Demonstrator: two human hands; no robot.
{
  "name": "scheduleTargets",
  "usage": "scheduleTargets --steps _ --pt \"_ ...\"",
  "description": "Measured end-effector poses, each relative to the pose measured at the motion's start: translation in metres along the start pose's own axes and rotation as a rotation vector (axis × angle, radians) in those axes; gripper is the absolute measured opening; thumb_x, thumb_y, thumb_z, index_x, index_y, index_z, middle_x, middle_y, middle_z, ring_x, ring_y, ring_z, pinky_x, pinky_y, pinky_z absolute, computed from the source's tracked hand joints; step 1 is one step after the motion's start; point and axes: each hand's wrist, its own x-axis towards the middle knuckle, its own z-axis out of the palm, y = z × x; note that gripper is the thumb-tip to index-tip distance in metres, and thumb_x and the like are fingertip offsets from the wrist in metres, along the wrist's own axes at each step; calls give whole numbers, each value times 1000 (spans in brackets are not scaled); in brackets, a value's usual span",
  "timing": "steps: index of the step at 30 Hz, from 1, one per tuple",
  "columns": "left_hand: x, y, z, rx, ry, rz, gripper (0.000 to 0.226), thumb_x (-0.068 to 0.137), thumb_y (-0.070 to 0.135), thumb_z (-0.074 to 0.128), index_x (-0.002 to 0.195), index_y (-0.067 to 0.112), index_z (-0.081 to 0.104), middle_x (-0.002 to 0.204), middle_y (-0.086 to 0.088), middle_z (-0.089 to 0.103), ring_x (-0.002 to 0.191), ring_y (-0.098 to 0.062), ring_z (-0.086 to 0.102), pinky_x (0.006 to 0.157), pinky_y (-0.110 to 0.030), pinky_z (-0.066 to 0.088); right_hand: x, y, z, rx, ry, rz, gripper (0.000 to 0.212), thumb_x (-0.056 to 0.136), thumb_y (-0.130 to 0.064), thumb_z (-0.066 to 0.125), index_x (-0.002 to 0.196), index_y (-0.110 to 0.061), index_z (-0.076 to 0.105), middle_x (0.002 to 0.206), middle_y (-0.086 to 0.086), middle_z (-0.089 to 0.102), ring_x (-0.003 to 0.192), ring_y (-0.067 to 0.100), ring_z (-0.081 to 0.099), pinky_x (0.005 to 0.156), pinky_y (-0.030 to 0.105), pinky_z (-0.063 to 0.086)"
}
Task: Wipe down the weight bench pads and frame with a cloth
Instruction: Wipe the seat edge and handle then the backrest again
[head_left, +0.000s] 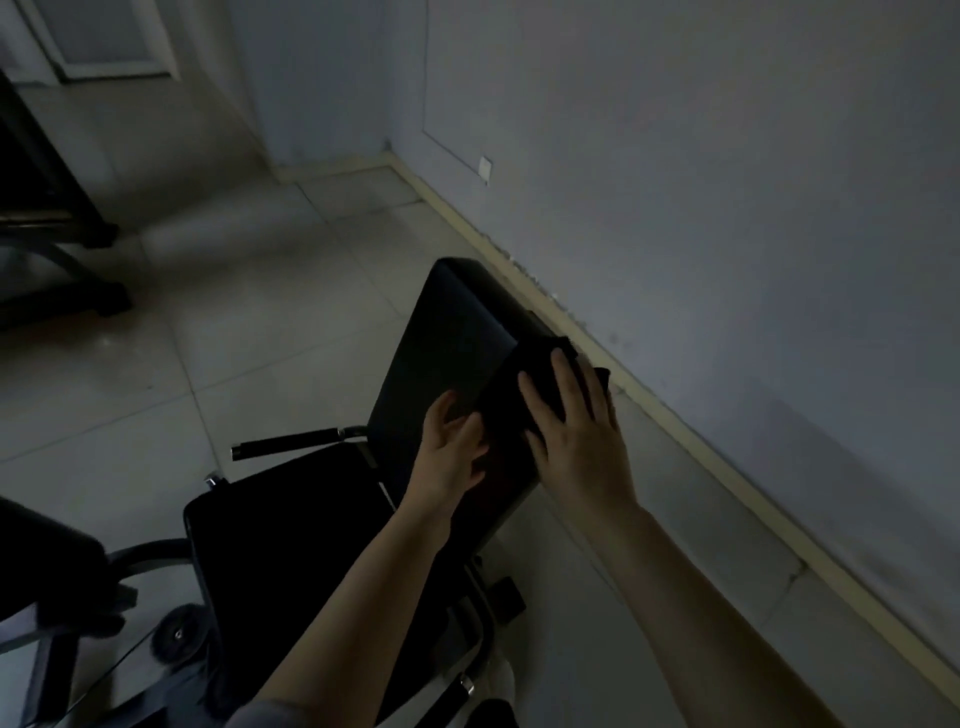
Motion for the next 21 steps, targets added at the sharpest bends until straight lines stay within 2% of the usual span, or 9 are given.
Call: scheduleTargets --steps 3,5,7,9,12,15,17,18,21 --pt "5 -5 4 106 90 57 49 93 23 54 137 31 35 126 1 50 110 -14 53 90 -31 43 0 11 -14 -63 -103 -212 45 77 -23 70 122 -18 63 142 10 47 136 34 37 100 54 43" --pt "8 -8 12 266 144 172 42 92 21 55 132 27 44 126 2 53 107 -10 54 85 -20 44 4 14 -23 -13 -139 -276 33 81 -31 60 110 -20 70 133 6 56 131 27 44 98 49 46" --pt "8 -14 24 293 83 239 33 92 22 54 124 27 49 122 7 55 109 -8 55 88 -18 44 13 15 -30 125 -153 -220 35 87 -36 45 107 -21 70 128 3 59 126 22 48 98 43 48" --pt "11 -21 38 300 21 244 40 94 29 49 133 27 45 132 8 48 118 -6 49 100 -26 41 27 19 -35 256 -142 -161 35 90 -31 45 118 -24 64 129 -2 56 123 18 48 98 43 46" --pt "23 -22 50 362 181 216 43 95 30 48 137 23 43 134 4 41 120 -13 46 102 -30 40 52 24 -40 339 -209 -111 49 86 -25 60 133 -24 48 134 -2 45 122 17 42 102 34 41" --pt "37 -12 50 265 310 192 22 89 23 59 110 24 56 114 2 55 102 -15 57 83 -26 45 77 29 -39 402 -316 5 50 83 -39 65 129 -22 52 130 -1 44 119 15 41 97 25 35" --pt "46 -5 44 272 368 241 16 85 16 63 97 24 56 101 1 58 92 -14 58 79 -26 46 91 34 -33 545 -284 111 41 88 -41 58 124 -22 55 127 -1 49 117 13 46 92 19 33" --pt "55 -1 38 303 412 273 17 85 13 63 97 23 56 101 1 56 91 -13 56 78 -26 45 98 34 -29 607 -278 165 38 92 -40 52 125 -22 54 128 0 50 119 13 47 90 16 33" --pt "93 16 25 420 541 339 30 84 2 56 111 16 58 116 -4 50 100 -17 53 82 -23 41 113 29 -12 649 -376 248 43 100 -40 31 139 -27 39 144 -1 40 131 15 40 99 21 32"
